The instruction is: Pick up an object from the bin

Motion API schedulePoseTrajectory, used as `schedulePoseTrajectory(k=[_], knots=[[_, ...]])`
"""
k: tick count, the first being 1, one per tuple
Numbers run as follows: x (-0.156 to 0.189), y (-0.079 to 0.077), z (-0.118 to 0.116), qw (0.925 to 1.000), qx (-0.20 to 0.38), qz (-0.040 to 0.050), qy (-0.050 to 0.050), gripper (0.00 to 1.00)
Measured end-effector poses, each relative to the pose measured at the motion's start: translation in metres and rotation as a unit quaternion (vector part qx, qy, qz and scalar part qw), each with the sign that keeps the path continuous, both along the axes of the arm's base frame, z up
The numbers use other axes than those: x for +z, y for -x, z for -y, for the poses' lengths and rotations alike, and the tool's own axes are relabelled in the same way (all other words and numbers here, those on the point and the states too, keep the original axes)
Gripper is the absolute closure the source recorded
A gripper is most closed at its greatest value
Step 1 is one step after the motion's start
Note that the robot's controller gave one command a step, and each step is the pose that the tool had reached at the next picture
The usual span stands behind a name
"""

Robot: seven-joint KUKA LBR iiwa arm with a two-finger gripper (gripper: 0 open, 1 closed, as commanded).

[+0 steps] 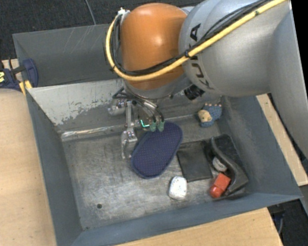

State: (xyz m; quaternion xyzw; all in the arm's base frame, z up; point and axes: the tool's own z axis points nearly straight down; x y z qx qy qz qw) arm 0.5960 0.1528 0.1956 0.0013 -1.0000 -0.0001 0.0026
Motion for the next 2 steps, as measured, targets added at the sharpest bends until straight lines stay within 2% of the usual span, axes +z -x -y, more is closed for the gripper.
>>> schedulePoseTrajectory(k=[1, 2], knots=[[-0.110, -0.007, 0.094, 0.9928, 0.119, 0.0080, -0.003, 0.00], [-0.093, -0.009, 0.111, 0.9896, 0.143, 0.0066, -0.001, 0.00]])
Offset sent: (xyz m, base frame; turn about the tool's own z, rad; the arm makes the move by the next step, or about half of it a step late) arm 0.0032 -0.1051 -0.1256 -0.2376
